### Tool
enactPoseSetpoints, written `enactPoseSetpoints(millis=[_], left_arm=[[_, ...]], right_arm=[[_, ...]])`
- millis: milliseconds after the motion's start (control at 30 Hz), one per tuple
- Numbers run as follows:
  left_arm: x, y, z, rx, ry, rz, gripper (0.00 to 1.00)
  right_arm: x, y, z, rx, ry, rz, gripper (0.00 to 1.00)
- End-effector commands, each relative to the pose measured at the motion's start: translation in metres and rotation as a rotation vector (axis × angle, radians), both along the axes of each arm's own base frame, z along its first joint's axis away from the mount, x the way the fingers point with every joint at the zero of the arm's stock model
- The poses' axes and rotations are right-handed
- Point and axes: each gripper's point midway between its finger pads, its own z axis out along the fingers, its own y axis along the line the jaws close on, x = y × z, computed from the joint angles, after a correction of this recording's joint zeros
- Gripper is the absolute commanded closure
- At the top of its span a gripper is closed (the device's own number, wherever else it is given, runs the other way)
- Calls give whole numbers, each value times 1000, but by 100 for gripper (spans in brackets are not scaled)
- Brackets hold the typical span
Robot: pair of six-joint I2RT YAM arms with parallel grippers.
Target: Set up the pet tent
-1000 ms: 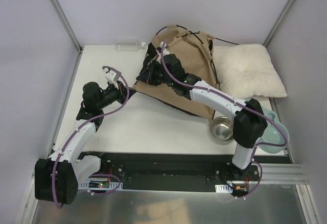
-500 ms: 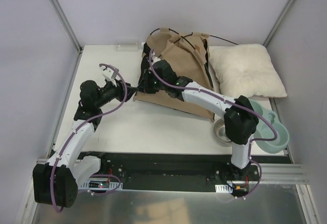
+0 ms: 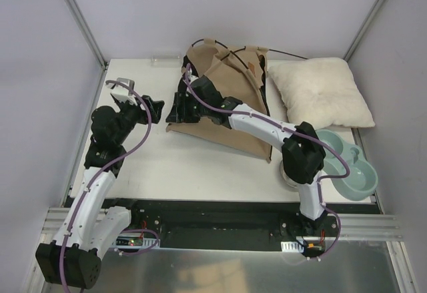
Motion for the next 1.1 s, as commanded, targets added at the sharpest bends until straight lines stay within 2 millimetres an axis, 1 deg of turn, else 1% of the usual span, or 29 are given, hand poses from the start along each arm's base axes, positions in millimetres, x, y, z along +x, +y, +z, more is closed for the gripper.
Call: enactPoseSetpoints(millis=[0, 67, 133, 200, 267, 300, 400, 500, 533, 567, 600, 667, 700, 833, 900, 967, 1067], left_arm=[[2, 26, 28, -20, -8, 164, 23], [2, 28, 32, -18, 6, 179, 23], [2, 27, 38, -10, -1, 167, 21], [2, 23, 42, -15, -6, 147, 15], [3, 20, 47, -26, -7, 135, 10], [3, 19, 48, -31, -5, 128, 1], [4, 11, 49, -39, 11, 84, 1], [2, 1, 47, -46, 22, 28, 1], [0, -1, 48, -51, 23, 15, 1], [-1, -2, 47, -55, 26, 12, 1], [-1, -1, 47, -55, 26, 16, 1], [-1, 2, 49, -65, 29, 37, 1], [-3, 3, 44, -63, 58, 40, 1], [-6, -4, 43, -58, 95, -2, 4], [-6, -3, 44, -60, 94, 4, 4], [-6, -3, 44, -58, 93, 6, 4], [-6, -3, 44, -51, 90, 5, 4]], right_arm=[[-10, -10, 37, 25, 10, -26, 44], [-12, -19, 42, 17, 13, -52, 41], [-14, -27, 47, 4, 17, -81, 37], [-15, -35, 56, 0, 9, -101, 34], [-19, -42, 67, -1, 3, -110, 32], [-21, -46, 73, 3, -2, -113, 31], [-27, -59, 94, 12, -22, -131, 30], [-27, -80, 111, -3, -55, -162, 30], [-23, -89, 115, -18, -70, -184, 30], [-18, -105, 125, -32, -96, -213, 30], [-11, -121, 131, -59, -119, -256, 30], [2, -159, 133, -148, -155, -341, 30], [9, -178, 137, -186, -174, -384, 30], [26, -244, 144, -331, -234, -499, 30], [31, -265, 144, -380, -258, -515, 30], [36, -281, 142, -426, -276, -526, 30], [42, -299, 135, -506, -291, -533, 30]])
